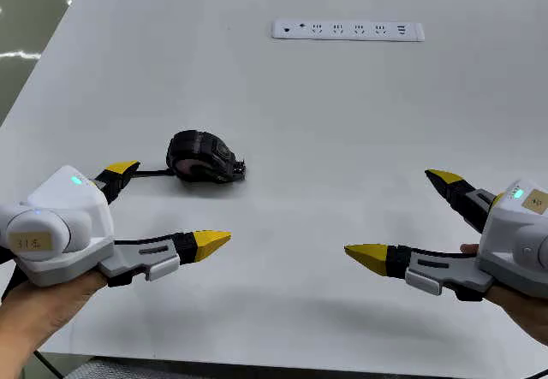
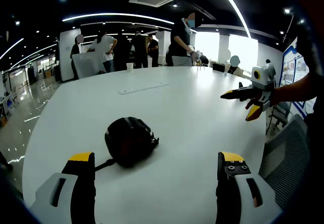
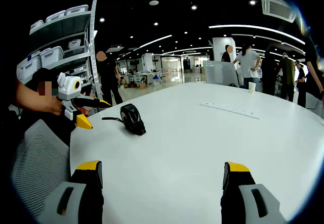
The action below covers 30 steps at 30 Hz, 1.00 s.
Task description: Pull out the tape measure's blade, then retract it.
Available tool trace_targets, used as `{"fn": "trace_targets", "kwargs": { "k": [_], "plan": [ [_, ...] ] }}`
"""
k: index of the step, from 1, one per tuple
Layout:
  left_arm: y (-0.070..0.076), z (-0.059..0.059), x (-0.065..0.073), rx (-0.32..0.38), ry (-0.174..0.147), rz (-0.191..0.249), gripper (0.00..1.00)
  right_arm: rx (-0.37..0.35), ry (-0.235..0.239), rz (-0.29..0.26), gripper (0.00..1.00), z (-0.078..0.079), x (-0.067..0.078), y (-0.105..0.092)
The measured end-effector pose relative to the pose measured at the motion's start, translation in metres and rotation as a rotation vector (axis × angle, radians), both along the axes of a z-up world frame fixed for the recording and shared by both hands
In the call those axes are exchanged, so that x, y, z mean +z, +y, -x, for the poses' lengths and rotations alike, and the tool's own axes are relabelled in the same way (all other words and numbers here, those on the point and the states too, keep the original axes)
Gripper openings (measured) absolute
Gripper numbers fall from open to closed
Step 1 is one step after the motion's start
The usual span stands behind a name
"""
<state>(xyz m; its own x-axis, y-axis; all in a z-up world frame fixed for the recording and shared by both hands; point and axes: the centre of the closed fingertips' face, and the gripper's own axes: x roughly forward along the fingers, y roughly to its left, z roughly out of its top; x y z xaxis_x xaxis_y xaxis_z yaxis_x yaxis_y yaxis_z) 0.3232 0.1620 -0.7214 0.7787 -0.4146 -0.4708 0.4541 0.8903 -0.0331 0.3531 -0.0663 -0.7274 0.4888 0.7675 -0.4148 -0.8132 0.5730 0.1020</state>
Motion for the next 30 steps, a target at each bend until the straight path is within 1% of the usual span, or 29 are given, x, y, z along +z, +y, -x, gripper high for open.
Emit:
{"fn": "trace_targets", "kwargs": {
  "k": [23,27,30],
  "plan": [
    [-0.0003,0.0013,0.0,-0.005,0.002,-0.007,0.99,0.003,-0.001,0.011,0.99,0.0023,0.0005,-0.0009],
    [0.0003,0.0021,-0.0017,-0.009,0.011,-0.012,0.99,0.011,0.003,0.023,0.99,0.0028,-0.0014,-0.001],
    [0.0007,0.0014,-0.0015,-0.011,0.011,-0.013,0.99,0.016,0.006,0.029,0.99,0.0024,-0.003,-0.0016]
  ]
}}
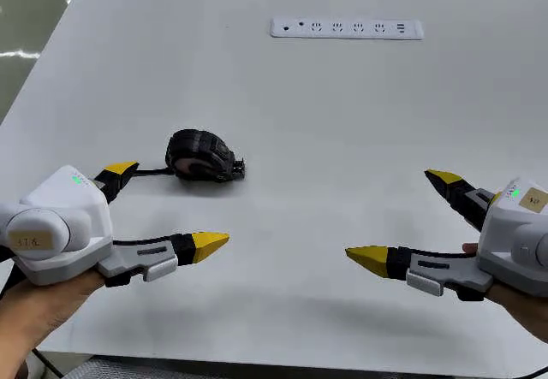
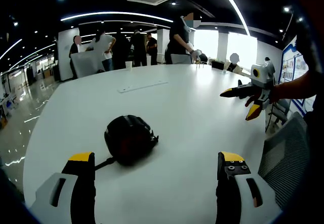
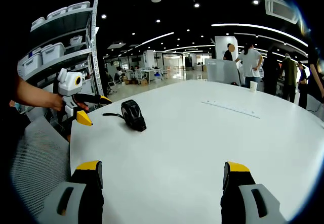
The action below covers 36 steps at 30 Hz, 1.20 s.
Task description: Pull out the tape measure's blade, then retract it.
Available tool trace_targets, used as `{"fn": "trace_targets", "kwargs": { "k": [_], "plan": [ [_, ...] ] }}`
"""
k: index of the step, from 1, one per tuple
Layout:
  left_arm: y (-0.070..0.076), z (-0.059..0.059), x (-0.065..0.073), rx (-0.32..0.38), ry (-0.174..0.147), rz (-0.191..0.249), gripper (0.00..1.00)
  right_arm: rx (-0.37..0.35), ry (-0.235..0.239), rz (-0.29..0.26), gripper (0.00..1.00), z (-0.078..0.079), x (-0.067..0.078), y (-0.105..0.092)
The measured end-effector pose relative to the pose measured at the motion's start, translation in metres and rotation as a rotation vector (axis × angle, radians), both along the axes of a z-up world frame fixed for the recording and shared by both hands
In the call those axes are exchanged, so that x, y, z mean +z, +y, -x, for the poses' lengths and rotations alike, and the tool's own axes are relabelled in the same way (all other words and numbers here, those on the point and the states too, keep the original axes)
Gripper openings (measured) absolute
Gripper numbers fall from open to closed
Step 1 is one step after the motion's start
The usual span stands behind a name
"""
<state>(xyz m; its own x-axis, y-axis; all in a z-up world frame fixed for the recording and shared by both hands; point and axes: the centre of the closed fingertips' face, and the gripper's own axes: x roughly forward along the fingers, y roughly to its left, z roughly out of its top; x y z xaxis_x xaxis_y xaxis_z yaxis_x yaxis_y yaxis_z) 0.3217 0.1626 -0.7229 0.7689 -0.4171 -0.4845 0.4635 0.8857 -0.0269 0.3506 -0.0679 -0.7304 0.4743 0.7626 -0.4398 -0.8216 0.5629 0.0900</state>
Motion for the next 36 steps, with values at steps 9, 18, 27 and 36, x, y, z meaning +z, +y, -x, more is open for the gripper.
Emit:
{"fn": "trace_targets", "kwargs": {
  "k": [9,18,27,36],
  "plan": [
    [0.001,-0.003,0.0,-0.016,0.009,-0.01,0.99,0.02,0.006,0.005,0.99,-0.003,-0.001,0.002],
    [0.003,-0.008,-0.001,-0.038,0.018,-0.026,0.99,0.059,0.021,0.021,0.99,-0.007,-0.005,0.004],
    [0.004,-0.013,-0.002,-0.065,0.029,-0.036,0.97,0.098,0.028,0.041,0.99,-0.007,-0.009,0.007],
    [0.006,-0.019,-0.005,-0.099,0.047,-0.052,0.96,0.139,0.028,0.057,0.98,-0.011,-0.011,0.01]
  ]
}}
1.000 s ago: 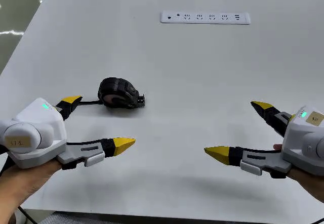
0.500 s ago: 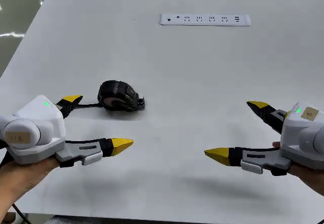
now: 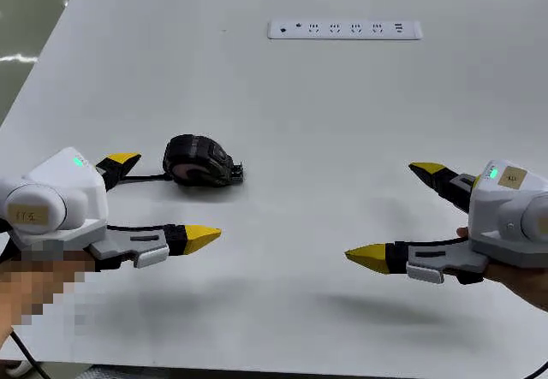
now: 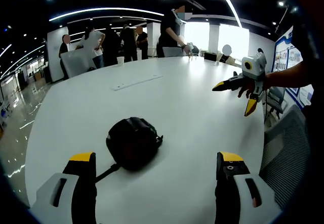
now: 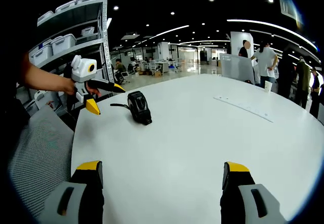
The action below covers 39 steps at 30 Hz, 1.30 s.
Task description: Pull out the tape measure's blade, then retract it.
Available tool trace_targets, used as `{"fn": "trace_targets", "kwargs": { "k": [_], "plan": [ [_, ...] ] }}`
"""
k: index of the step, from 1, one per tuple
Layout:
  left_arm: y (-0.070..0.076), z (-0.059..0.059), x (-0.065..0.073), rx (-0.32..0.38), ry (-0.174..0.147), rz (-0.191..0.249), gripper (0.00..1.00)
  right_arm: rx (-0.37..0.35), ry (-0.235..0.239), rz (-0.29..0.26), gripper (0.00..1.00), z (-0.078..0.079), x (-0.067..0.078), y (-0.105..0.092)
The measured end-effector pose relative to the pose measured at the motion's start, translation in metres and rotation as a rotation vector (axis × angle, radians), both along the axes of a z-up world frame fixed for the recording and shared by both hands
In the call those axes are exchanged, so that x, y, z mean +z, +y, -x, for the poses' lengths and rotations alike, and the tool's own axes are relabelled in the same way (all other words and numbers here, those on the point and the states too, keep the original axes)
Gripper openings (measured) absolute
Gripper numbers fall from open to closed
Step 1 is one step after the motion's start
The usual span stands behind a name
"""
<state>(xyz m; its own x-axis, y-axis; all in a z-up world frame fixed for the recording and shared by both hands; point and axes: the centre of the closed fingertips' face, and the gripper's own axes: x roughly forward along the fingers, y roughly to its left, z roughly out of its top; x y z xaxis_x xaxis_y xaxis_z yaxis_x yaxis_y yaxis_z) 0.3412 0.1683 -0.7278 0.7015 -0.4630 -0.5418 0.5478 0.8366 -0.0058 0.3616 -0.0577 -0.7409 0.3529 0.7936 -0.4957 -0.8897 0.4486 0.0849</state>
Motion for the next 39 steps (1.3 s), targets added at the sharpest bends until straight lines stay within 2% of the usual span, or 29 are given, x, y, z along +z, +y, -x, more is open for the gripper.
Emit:
{"fn": "trace_targets", "kwargs": {
  "k": [17,27,39],
  "plan": [
    [0.004,-0.015,0.001,-0.072,0.016,-0.024,0.92,0.096,-0.008,0.002,0.96,-0.016,-0.002,0.013],
    [0.01,-0.024,0.002,-0.131,0.023,-0.056,0.86,0.176,-0.029,0.002,0.91,-0.022,-0.001,0.027],
    [0.017,-0.032,-0.002,-0.209,0.053,-0.109,0.78,0.262,-0.039,0.012,0.86,-0.029,-0.004,0.04]
  ]
}}
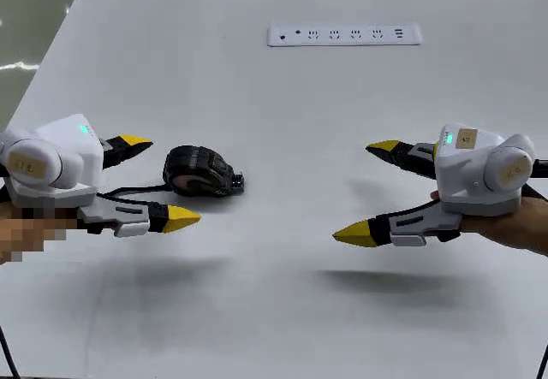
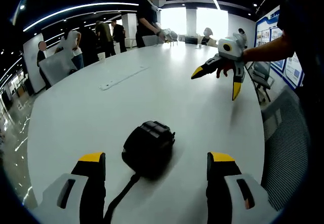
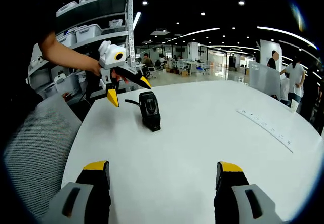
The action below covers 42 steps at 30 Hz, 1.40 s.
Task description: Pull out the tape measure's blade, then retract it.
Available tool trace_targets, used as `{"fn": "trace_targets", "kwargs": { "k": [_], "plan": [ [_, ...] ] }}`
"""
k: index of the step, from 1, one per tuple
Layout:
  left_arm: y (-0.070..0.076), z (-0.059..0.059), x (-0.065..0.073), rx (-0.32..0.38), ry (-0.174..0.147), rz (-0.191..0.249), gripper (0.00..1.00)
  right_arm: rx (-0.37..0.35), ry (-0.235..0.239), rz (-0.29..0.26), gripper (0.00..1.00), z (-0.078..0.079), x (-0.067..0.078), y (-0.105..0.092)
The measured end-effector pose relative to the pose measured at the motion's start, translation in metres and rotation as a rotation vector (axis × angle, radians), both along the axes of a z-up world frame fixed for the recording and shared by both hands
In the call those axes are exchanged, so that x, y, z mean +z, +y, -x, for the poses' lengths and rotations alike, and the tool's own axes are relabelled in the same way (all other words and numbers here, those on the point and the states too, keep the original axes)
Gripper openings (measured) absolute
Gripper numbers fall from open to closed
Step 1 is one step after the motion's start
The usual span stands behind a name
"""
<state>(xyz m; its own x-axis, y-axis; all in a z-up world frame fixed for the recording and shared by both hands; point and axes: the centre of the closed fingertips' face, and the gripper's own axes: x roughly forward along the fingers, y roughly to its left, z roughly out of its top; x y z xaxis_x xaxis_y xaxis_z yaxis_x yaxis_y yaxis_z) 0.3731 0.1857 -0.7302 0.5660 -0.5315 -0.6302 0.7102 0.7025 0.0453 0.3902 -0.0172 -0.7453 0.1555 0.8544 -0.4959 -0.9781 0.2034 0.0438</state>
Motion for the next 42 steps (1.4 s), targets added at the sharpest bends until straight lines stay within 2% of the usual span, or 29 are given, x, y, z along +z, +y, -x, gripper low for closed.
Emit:
{"fn": "trace_targets", "kwargs": {
  "k": [15,22,42],
  "plan": [
    [0.002,-0.01,-0.003,-0.083,0.022,-0.052,0.69,0.094,-0.019,0.015,0.77,-0.01,-0.003,0.02],
    [0.004,-0.015,-0.004,-0.112,0.026,-0.072,0.66,0.131,-0.022,0.027,0.73,-0.014,-0.009,0.029],
    [0.004,-0.023,-0.014,-0.242,0.06,-0.147,0.46,0.226,-0.061,0.032,0.54,-0.012,-0.014,0.07]
  ]
}}
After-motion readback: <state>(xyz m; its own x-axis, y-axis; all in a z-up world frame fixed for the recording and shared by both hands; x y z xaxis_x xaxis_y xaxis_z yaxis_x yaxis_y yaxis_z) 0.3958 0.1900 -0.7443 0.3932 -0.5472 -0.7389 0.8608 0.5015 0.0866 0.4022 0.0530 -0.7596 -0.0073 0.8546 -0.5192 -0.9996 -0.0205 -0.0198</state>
